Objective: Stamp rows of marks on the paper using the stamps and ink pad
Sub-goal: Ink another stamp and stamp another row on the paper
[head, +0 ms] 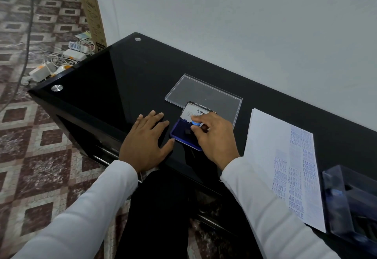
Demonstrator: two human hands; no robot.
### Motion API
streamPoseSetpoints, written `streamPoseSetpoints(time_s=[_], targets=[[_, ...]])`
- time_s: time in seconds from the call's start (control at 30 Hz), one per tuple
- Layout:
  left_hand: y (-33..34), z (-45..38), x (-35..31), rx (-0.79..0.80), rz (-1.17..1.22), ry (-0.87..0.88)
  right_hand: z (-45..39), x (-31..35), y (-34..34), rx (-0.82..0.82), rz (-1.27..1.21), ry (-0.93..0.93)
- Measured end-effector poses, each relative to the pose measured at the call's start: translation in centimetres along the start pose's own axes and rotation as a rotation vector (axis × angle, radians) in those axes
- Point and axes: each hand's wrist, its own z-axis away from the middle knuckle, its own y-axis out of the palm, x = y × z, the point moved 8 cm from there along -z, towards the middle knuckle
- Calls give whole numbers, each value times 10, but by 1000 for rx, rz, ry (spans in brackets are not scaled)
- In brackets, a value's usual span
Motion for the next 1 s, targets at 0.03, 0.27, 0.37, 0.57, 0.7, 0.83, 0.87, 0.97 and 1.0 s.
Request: streamPoseSetpoints(time_s=[0.03,0.27,0.37,0.57,0.7,0.83,0.87,0.97,1.0], targets=[[0,0,0,0,0,0,0,0,-1,-2,-13,2],[2,-1,2,10,-12,-9,0,-3,2,36,-35,35],[1,0,1,-5,-5,-2,0,-2,1,17,-37,29],[1,0,1,-15,-11,2,-2,-2,2,12,10,11],[1,1,0,-22,-16,7,-1,-1,2,6,10,3],[3,0,1,-16,-26,3,0,-4,0,11,-19,22],[4,0,2,-12,-30,0,0,-5,1,17,-25,30],[5,-1,3,-3,-36,-5,1,-5,2,20,-40,43],[5,-1,3,-2,-34,-5,1,-5,2,19,-42,43]])
